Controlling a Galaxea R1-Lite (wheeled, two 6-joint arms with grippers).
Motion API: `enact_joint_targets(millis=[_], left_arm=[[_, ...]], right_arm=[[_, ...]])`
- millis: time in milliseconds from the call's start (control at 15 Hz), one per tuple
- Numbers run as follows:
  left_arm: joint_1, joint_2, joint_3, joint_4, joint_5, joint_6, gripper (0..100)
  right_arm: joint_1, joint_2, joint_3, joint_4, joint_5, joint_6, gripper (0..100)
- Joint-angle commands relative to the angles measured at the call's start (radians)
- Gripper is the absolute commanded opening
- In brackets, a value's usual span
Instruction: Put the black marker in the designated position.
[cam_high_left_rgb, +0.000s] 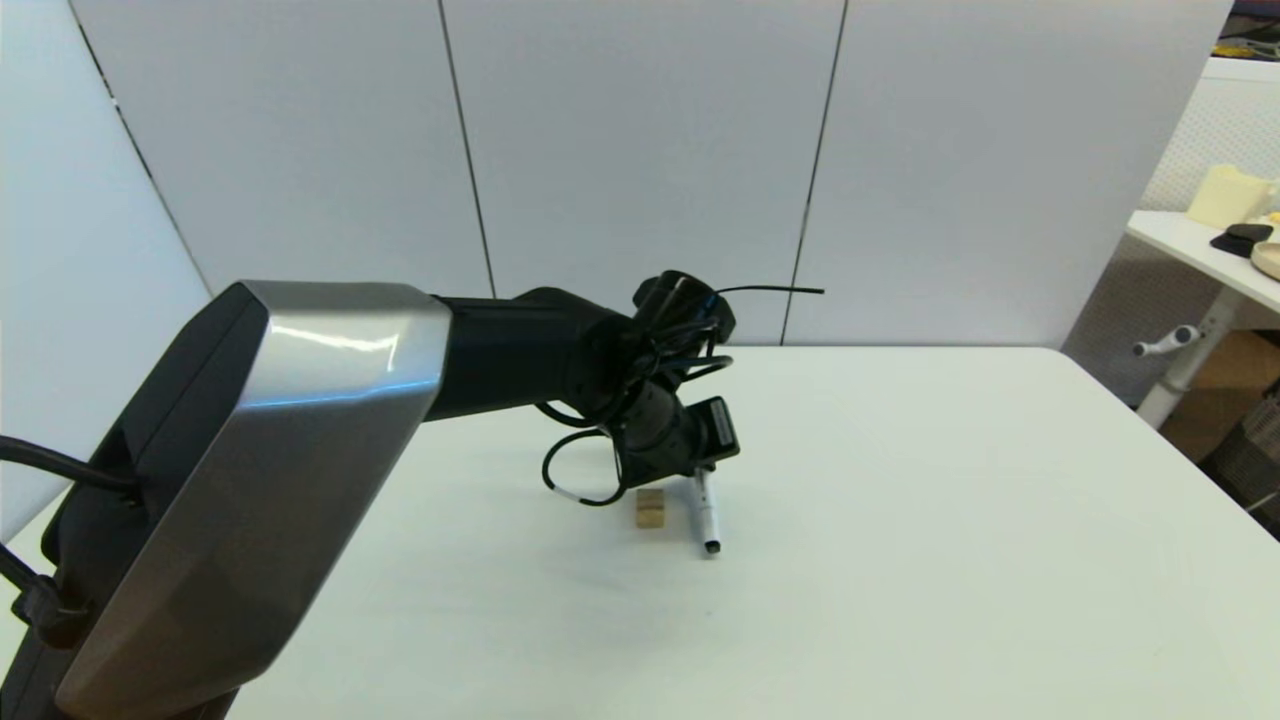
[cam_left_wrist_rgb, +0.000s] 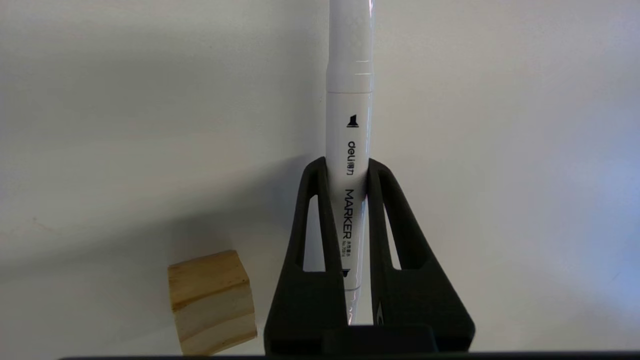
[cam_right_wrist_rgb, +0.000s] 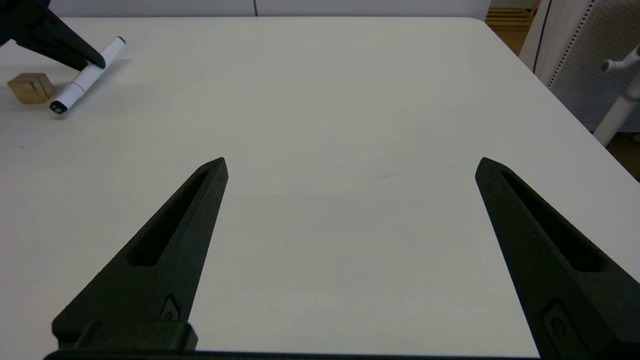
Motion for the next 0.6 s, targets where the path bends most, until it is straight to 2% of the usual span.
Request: enact_joint_targets(millis=[67,400,600], left_arm=[[0.004,0.000,0.000,0.001,-0.001,-0.005,100],[0.014,-0.009,0.000,0.001,0.001,0.000,100],[0.042,-0.050,-0.003,-0.032,0.011,0.076,100]], right_arm=[[0.000,0.001,0.000,0.000,0.001,0.000,100],[0.000,0.001,0.000,0.000,0.001,0.000,100],[0.000,0.001,0.000,0.000,0.001,0.000,100]])
